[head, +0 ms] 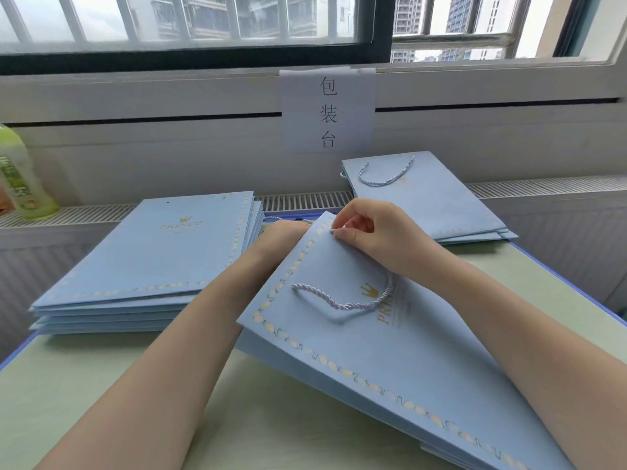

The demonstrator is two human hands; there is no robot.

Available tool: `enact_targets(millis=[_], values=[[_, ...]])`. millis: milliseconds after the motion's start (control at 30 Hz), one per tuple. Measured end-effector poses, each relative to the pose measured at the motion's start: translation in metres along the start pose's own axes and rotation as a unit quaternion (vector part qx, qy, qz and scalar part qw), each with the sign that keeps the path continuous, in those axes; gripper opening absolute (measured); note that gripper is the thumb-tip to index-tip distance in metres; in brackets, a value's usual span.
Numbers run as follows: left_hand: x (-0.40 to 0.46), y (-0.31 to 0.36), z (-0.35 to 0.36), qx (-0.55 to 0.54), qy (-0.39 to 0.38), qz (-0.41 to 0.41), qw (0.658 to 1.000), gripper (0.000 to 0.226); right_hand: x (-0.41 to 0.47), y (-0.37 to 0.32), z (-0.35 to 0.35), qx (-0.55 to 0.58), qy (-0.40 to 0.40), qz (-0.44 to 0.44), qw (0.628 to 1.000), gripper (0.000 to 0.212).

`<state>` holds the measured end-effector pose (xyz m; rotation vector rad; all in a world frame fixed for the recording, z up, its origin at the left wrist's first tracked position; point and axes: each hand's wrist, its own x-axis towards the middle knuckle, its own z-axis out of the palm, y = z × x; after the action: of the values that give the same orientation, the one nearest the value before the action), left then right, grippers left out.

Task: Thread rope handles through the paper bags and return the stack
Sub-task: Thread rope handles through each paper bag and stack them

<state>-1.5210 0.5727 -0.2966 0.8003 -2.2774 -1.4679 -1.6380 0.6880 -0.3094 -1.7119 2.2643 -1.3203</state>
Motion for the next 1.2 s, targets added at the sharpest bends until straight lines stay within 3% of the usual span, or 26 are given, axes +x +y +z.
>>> enact_targets(millis=[67,167,233,300,367,533,633,733,867,967,1067,1133,1200], values=[[0.000,-0.003,-0.001,0.003,0.015,0.009,1.000,0.026,0.001,0.000,0.001,0.025,0.020,0.008,0.999,0.008],[-0.007,-0.003,-0.005,-0.071,-0.027,-0.022,0.997,0.038,0.003,-0.001,-0.002,0.174,0.068,0.059,0.981,0.016],[-0.007,-0.005,-0.005,-0.038,-0.056,0.004,0.998,0.026,0.004,-0.002,-0.009,0.300,0.097,0.100,0.944,0.017],[-0.007,-0.005,-0.007,0.028,-0.037,0.035,0.998,0.020,0.005,-0.002,-0.016,0.424,0.124,0.128,0.888,0.017],[-0.006,-0.002,-0.010,0.059,-0.003,0.049,0.997,0.019,0.006,-0.001,-0.023,0.460,0.153,0.138,0.864,0.015],[-0.006,0.000,-0.023,0.088,0.091,0.075,0.989,0.025,0.006,0.001,-0.020,0.254,0.180,0.124,0.942,0.013],[-0.003,0.001,-0.034,0.034,0.149,0.077,0.985,0.024,0.005,0.006,-0.013,0.017,0.143,0.057,0.988,0.013],[-0.003,0.000,-0.049,-0.041,0.179,0.036,0.982,0.008,0.002,0.008,-0.014,-0.077,0.083,0.007,0.994,0.030],[0.006,-0.007,-0.071,-0.104,0.224,0.011,0.969,0.026,0.001,0.012,-0.030,-0.220,0.028,-0.013,0.975,0.051],[0.008,-0.010,-0.078,-0.174,0.250,-0.016,0.952,0.017,0.002,0.018,-0.050,-0.204,0.095,0.031,0.974,0.042],[0.006,-0.016,-0.072,-0.329,0.277,-0.032,0.902,0.026,0.001,0.021,-0.062,-0.174,0.148,-0.019,0.973,0.023],[0.006,-0.019,-0.069,-0.379,0.299,-0.034,0.875,0.023,0.001,0.015,-0.057,-0.181,0.119,-0.079,0.973,0.043],[0.004,-0.014,-0.062,-0.390,0.293,0.001,0.873,0.021,0.001,0.012,-0.040,-0.275,0.106,-0.142,0.945,0.052]])
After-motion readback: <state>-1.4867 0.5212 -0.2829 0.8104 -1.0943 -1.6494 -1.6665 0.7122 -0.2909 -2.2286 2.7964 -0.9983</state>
